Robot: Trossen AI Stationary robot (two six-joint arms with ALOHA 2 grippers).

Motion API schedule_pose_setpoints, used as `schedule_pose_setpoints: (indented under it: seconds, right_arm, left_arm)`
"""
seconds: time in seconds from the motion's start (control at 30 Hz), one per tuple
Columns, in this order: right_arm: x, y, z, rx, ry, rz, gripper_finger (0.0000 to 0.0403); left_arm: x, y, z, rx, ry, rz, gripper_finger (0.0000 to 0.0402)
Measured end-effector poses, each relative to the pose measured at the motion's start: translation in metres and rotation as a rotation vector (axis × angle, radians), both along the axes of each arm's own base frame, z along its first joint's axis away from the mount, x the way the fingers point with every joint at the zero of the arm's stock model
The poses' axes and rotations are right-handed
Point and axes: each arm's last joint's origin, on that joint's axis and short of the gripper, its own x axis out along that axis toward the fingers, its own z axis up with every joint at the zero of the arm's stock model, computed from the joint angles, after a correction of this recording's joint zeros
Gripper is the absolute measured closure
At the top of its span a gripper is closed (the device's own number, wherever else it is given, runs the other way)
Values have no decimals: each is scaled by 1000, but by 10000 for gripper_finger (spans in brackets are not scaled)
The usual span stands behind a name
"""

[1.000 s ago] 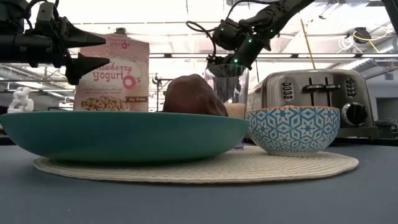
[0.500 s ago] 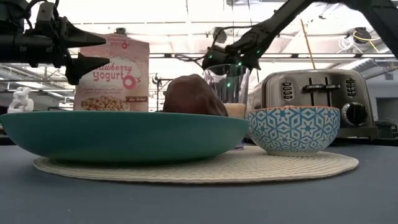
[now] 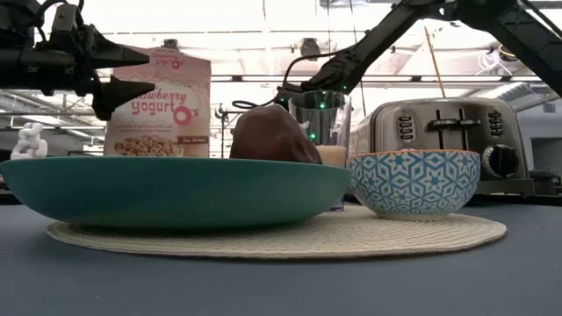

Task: Arrange a breakfast setting
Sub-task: Put the green spoon on the table to the right side of the orange bowl

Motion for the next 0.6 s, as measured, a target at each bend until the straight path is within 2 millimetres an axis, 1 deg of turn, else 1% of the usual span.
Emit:
schedule_pose_setpoints:
  seconds: [0.1,0.17,0.43,0.6]
  right_arm:
    - [0,0,-1,0,1,0,226]
    - [0,0,1,-1,-1,0,239]
    - [0,1,1,1,-7,4,314]
    - [0,1,2,1,-6,4,355]
  left_arm:
    - [0,0,0,2,1,0,115]
    - [0,0,0,2,1,0,115]
    - [0,0,0,2,1,0,115]
    - [0,0,0,1,1,0,115]
